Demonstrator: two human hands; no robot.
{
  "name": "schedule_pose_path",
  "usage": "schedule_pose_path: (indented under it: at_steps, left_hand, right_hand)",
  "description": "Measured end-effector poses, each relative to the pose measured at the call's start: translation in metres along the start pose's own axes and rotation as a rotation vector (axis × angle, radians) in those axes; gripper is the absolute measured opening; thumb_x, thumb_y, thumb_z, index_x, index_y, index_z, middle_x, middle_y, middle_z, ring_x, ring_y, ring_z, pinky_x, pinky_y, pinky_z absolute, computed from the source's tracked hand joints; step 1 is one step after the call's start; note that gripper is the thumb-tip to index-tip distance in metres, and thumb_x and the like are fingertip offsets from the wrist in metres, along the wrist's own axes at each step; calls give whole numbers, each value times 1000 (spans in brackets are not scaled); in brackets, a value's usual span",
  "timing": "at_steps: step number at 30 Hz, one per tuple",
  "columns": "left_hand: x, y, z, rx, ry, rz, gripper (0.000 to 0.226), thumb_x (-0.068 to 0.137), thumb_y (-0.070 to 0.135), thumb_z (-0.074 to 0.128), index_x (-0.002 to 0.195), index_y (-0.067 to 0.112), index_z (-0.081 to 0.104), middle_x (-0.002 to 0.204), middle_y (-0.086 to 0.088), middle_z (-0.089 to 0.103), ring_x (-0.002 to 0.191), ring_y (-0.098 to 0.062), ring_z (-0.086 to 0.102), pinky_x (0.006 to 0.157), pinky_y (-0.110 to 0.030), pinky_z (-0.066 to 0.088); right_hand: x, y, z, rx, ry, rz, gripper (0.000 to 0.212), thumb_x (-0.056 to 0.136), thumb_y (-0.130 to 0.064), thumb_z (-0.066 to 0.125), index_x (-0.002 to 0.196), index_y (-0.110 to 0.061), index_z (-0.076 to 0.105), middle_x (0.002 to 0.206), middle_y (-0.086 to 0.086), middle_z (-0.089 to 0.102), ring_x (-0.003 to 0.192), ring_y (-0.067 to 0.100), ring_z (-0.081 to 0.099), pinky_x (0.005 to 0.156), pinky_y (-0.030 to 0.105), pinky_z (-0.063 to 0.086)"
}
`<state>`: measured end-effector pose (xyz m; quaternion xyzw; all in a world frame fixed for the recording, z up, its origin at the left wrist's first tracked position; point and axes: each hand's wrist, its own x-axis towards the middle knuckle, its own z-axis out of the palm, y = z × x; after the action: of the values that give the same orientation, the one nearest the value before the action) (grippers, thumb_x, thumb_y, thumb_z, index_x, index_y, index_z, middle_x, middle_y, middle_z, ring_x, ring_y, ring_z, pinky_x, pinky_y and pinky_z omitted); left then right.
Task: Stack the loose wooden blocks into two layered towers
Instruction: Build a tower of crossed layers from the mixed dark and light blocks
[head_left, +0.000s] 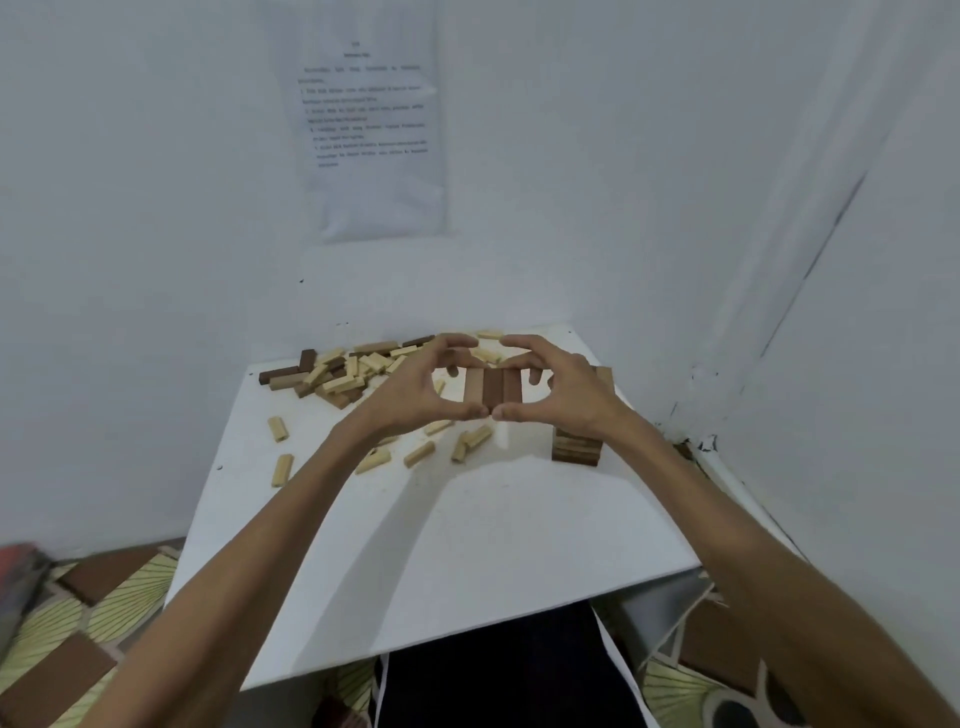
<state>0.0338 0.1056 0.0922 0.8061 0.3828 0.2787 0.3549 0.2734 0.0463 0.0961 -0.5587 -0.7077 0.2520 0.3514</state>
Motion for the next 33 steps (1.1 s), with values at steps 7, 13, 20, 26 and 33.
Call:
schedule_pose_path:
  at_steps: [7, 13, 20, 26, 33]
  left_hand:
    - [44, 26, 20, -22, -64, 9, 80, 70, 33, 93, 137, 32, 48, 119, 22, 70, 113, 11, 56, 105, -36, 44]
    - [79, 37, 48, -18, -97, 12, 81, 70, 36, 93, 137, 34, 47, 119, 23, 69, 118, -2, 54, 98, -33, 45]
    - [100, 37, 77, 4, -138, 30, 83, 69, 41, 92, 138, 32, 46, 119, 26, 68, 117, -10, 53, 94, -28, 42]
    - [105, 29, 89, 27, -138, 20, 83, 70, 44, 90, 139, 32, 45, 120, 26, 67, 114, -7, 52, 92, -31, 41]
    - [106, 25, 90, 35, -137, 10, 85, 68, 45, 89, 139, 31, 45, 121, 25, 67, 116, -10, 53, 96, -33, 43]
  right_hand:
    - [2, 22, -42, -7, 37, 71, 87, 66, -49, 93, 140, -48, 48, 118, -25, 69, 121, 8, 50, 98, 35, 49]
    - [1, 50, -68, -15, 75, 121, 86, 64, -52, 93, 138, -52, 48, 116, -31, 68, 132, 7, 47, 111, 42, 42]
    - [-6, 81, -82, -32, 80, 168, 85, 69, -49, 92, 141, -46, 49, 120, -30, 67, 133, 5, 48, 107, 33, 38]
    - [-8, 93, -81, -40, 62, 176, 86, 69, -52, 90, 143, -47, 46, 120, -35, 64, 133, 9, 47, 108, 35, 38]
    - [-7, 96, -79, -30, 53, 181, 86, 71, -49, 91, 144, -45, 46, 121, -31, 66, 128, 9, 50, 106, 34, 38]
